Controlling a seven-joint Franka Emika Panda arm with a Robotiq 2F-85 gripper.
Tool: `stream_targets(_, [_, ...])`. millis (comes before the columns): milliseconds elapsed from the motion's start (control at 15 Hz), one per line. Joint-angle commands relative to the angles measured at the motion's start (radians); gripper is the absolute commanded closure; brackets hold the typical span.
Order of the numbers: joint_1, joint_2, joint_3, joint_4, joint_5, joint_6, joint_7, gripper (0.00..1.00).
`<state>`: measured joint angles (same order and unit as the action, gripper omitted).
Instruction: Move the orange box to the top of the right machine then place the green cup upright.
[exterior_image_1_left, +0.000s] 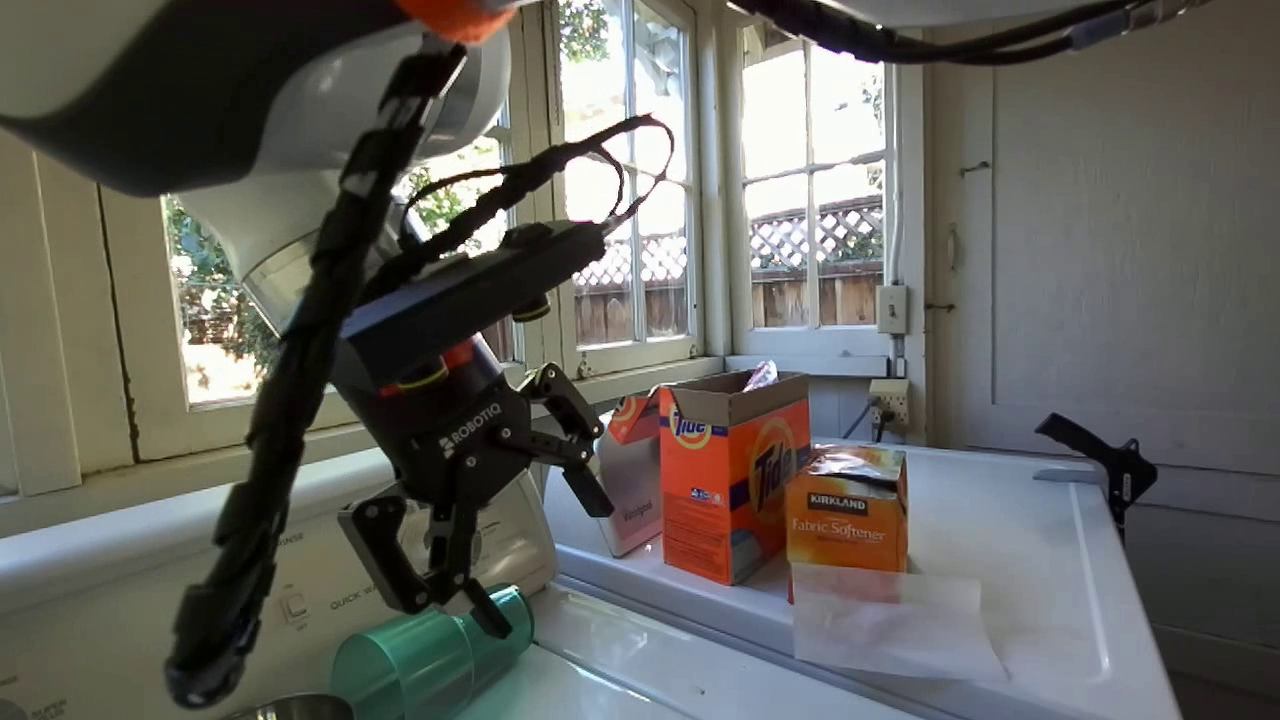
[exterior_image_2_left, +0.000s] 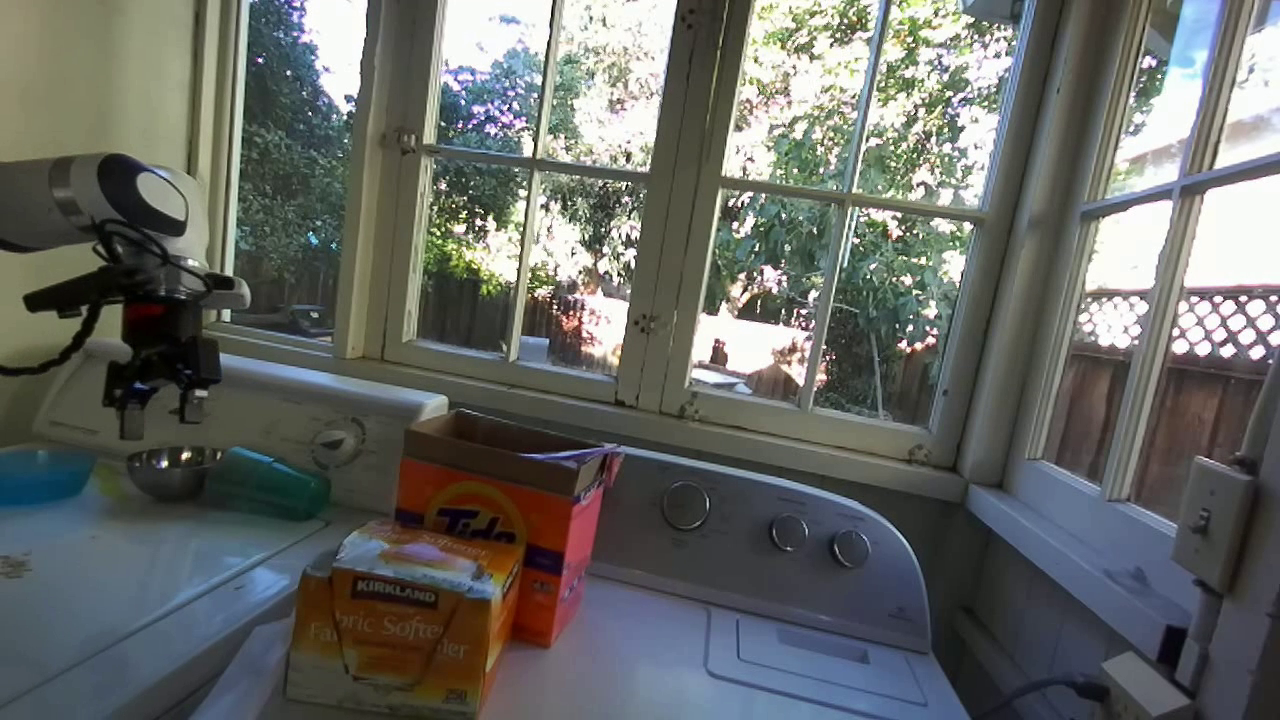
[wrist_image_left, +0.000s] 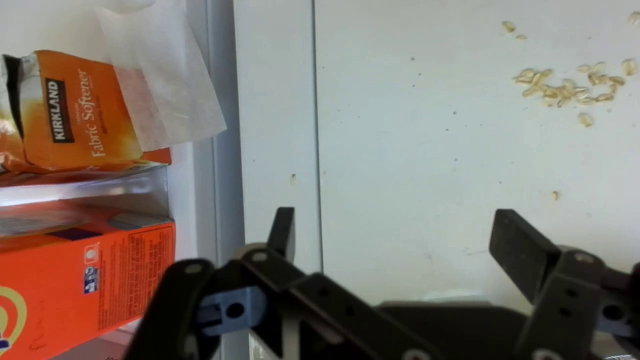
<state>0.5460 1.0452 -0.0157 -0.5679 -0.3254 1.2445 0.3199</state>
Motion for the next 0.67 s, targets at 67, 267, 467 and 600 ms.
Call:
stream_targets(67, [0.029, 0.042, -0.038, 0.071, -0.074, 0.002, -0.181, 0.0])
stream_targets(267, [0.02, 0.024, -0.029, 0.05, -0.053, 0.001, -0.205, 0.0])
stream_targets(467, [0.027, 0.098, -0.047, 0.182, -0.043, -0.044, -0.284, 0.0])
stream_targets(600, [0.041, 0.103, -0.06, 0.183, -0.059, -0.052, -0.285, 0.0])
